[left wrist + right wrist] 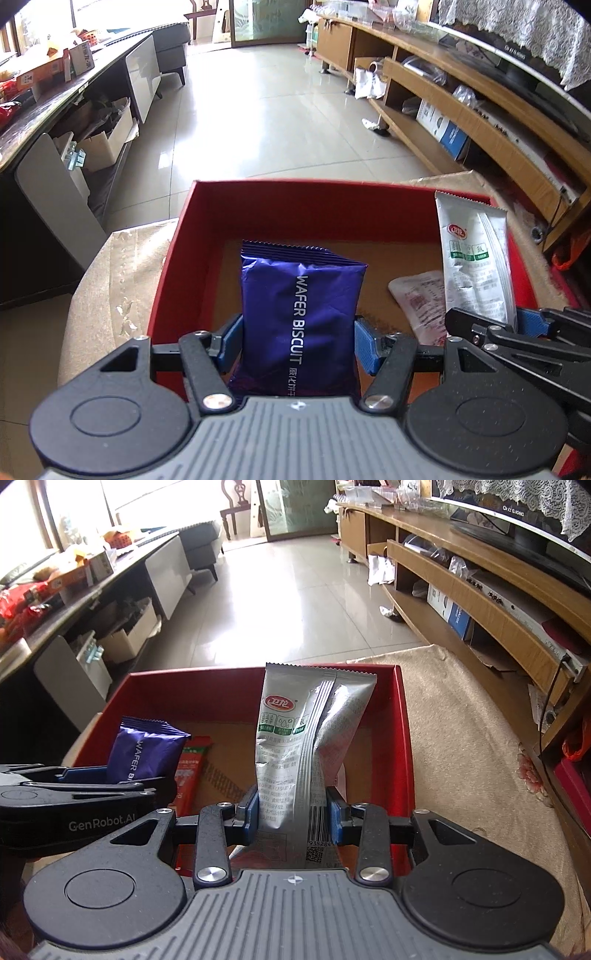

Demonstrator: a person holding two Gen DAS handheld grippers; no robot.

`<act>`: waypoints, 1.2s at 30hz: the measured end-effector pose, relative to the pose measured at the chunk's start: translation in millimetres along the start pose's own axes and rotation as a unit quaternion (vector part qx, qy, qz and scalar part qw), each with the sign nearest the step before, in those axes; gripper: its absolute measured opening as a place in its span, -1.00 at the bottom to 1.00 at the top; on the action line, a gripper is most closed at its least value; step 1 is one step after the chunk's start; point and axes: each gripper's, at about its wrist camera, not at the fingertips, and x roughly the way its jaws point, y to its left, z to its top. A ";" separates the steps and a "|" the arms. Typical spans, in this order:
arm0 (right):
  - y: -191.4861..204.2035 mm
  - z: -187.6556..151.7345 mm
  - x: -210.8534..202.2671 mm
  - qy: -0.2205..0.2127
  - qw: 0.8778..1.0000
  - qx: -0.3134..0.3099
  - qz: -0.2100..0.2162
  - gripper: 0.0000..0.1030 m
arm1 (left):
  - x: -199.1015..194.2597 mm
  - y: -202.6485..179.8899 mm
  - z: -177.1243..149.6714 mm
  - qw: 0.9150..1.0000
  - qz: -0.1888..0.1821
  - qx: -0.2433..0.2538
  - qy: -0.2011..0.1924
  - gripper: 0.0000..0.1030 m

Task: Organize snacks
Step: 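Carry the blue packet with the left tool while the right tool carries the silver pouch into the red box, then open both tools to release the packets in the box and withdraw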

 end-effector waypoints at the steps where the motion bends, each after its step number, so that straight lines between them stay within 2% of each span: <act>1: -1.1 -0.2 2.7 0.004 1.000 -0.001 -0.001 -0.14 | 2.9 0.5 -0.2 1.000 0.003 -0.001 0.003 0.10; 7: -2.4 -2.6 15.5 0.021 1.000 -0.003 -0.005 -0.13 | 12.3 0.4 -2.8 1.000 0.007 0.004 0.017 0.10; 12: 2.6 -2.6 15.4 0.021 1.000 -0.013 -0.001 -0.01 | 16.8 -0.1 -4.9 1.000 0.008 0.005 0.025 0.11; 18: 3.0 -2.2 16.2 0.021 1.000 -0.019 -0.002 0.02 | 18.9 -1.1 -4.7 0.999 0.014 0.011 0.031 0.13; 36: -1.1 3.9 -10.3 -0.014 1.000 -0.009 0.007 0.11 | -7.0 6.1 -1.5 1.000 0.003 -0.007 0.000 0.23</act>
